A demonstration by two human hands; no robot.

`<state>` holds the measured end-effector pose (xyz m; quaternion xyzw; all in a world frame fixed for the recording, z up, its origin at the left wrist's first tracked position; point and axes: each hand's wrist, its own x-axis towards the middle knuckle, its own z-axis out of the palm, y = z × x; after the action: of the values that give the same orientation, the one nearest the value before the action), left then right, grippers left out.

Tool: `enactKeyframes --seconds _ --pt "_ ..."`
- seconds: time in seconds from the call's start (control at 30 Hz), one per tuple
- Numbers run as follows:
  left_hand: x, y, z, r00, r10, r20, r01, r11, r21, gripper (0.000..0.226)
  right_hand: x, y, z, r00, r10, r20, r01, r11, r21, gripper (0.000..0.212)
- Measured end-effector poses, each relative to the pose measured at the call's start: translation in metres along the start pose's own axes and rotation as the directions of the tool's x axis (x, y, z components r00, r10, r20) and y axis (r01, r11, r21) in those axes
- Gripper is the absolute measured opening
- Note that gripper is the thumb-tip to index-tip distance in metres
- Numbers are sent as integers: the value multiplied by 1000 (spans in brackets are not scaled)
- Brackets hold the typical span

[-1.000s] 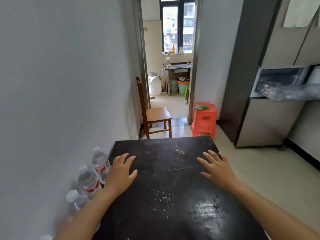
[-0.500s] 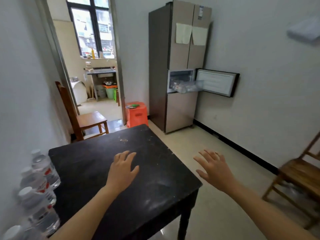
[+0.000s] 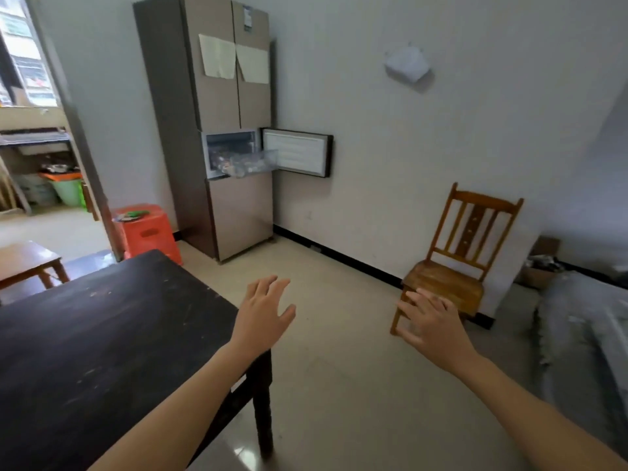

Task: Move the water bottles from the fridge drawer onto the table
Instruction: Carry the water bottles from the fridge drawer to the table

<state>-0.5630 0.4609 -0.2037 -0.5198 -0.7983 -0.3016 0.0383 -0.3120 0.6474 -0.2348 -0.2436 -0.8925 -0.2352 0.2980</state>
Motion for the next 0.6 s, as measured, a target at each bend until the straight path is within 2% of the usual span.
enactKeyframes --seconds 0.07,0.23,0.5,0.6 --pt "11 29 21 1000 14 9 -14 1000 -25 51 -16 28 5 1000 -9 -18 8 1000 -14 38" --pt "39 96 80 999 -25 25 27 998 -48 52 -38 111 9 1000 26 10 -26 1000 9 39" --pt "80 146 126 995 -98 -2 97 995 -37 50 -49 210 41 973 43 229 -63 995 79 41" --pt "103 145 132 992 -124 -27 123 992 -26 50 -33 229 61 957 58 285 -100 986 136 52"
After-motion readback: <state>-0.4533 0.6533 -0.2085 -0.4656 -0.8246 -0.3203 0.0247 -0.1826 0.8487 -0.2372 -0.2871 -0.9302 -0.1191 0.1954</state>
